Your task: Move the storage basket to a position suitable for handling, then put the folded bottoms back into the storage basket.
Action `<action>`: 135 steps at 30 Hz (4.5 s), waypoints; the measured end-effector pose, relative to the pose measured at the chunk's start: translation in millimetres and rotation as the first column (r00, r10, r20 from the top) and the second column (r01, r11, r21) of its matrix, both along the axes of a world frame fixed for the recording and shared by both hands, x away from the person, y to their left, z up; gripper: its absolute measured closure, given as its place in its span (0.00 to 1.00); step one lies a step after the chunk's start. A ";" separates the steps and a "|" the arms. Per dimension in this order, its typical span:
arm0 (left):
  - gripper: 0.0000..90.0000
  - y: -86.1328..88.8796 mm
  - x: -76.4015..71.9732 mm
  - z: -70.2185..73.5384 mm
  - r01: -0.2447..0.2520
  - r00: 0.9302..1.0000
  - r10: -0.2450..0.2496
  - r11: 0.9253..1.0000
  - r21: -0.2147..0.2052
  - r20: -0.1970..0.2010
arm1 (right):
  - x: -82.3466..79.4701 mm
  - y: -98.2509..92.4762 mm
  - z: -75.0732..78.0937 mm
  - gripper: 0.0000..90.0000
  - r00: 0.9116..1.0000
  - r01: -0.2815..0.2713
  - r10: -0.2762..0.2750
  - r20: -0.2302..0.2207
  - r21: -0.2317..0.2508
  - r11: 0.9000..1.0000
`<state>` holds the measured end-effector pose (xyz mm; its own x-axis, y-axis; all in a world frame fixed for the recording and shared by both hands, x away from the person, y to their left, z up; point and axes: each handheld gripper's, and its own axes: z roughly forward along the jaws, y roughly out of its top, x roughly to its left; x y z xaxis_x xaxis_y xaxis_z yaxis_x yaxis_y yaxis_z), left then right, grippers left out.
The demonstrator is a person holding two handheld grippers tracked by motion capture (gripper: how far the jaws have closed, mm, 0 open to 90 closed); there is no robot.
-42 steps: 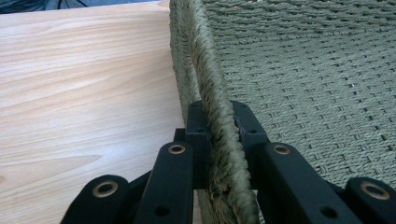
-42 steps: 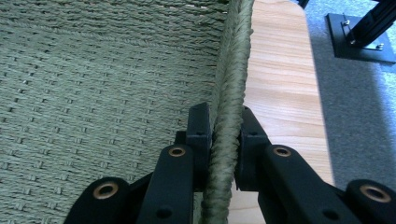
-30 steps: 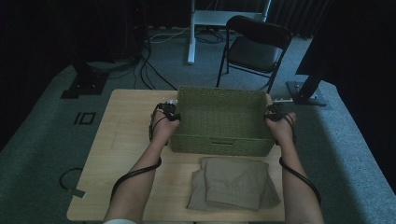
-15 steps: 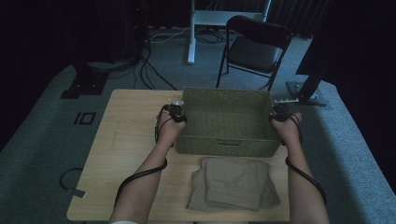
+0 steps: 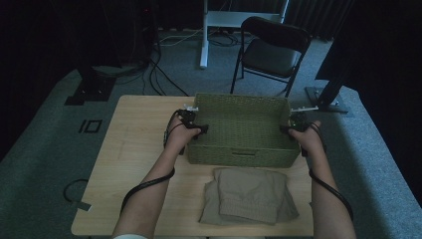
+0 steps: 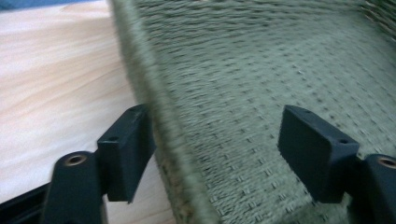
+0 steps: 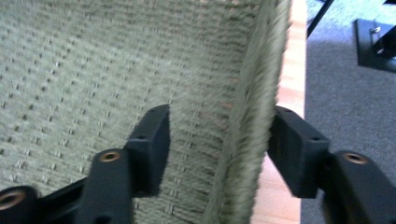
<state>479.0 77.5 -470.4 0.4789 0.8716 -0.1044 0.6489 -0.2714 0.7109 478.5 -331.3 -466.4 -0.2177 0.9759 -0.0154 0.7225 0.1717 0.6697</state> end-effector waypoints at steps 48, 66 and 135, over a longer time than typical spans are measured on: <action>0.23 8.7 -88.8 54.7 0.213 0.970 -0.202 0.974 -0.073 0.132 | -103.3 34.1 45.6 0.18 0.944 -0.218 0.172 0.282 0.138 0.966; 0.23 0.4 -126.7 39.8 0.269 0.959 -0.258 0.959 -0.090 0.118 | -147.1 43.3 31.8 0.18 0.928 -0.275 0.219 0.301 0.160 0.948; 0.17 -58.8 -172.7 -81.4 0.260 0.965 -0.259 0.965 -0.022 0.026 | -198.5 32.0 -89.0 0.17 0.975 -0.216 0.209 0.082 0.101 0.971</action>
